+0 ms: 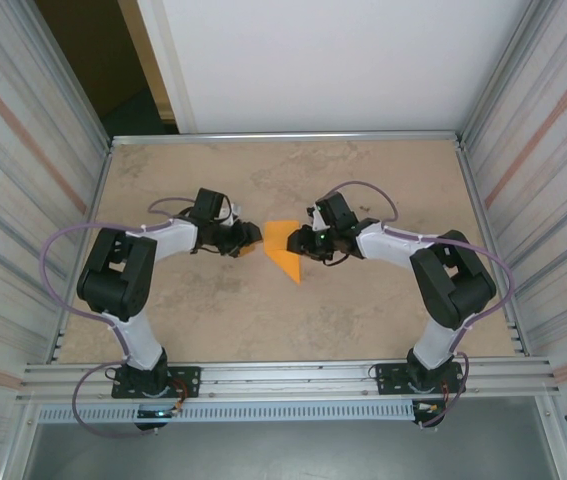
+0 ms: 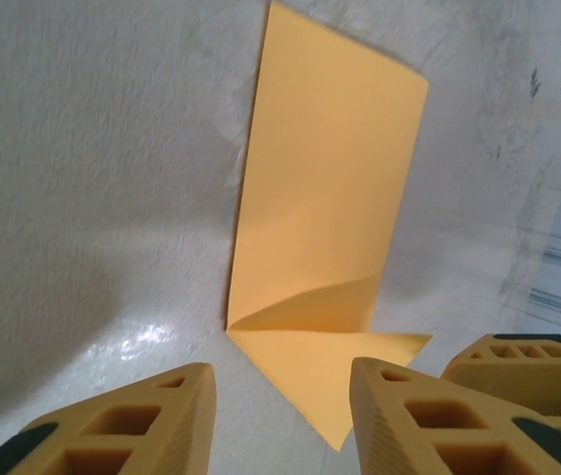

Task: Fold a paper plane with a square sheet of paper (pick it up from the middle)
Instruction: Third fold the triangle at the center of the table.

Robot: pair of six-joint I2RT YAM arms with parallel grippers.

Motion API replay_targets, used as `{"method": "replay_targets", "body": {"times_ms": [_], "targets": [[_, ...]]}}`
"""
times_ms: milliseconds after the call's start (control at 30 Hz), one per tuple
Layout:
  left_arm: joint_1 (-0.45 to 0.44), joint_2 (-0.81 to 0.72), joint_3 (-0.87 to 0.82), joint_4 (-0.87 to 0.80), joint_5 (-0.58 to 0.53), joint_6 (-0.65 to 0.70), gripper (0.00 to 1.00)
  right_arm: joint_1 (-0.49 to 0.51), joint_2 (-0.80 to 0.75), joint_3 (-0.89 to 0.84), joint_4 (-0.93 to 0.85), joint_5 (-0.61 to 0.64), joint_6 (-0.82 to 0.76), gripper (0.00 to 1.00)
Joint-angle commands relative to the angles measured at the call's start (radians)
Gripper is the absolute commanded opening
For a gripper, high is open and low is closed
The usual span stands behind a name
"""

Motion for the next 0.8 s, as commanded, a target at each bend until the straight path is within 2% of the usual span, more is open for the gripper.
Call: {"method": "replay_targets", "body": {"times_ms": [0, 200, 500, 633, 767], "targets": [[-0.015, -0.011, -0.029, 0.079, 0.047, -0.042, 0.43, 0.02, 0.028, -0.002, 0.034, 0.014, 0.03, 0.34], [-0.03, 0.011, -0.048, 0.107, 0.04, -0.044, 0.44, 0.024, 0.109, 0.034, 0.024, -0.006, 0.015, 0.32], [-0.045, 0.047, -0.037, 0.111, 0.046, -0.056, 0.44, 0.003, 0.144, 0.027, 0.004, -0.002, -0.005, 0.32], [-0.048, 0.061, -0.028, 0.119, 0.051, -0.077, 0.37, -0.001, 0.153, 0.028, -0.01, -0.001, -0.011, 0.3], [-0.052, 0.069, -0.019, 0.123, 0.052, -0.089, 0.33, 0.0, 0.163, 0.031, -0.017, -0.001, -0.012, 0.29]]}}
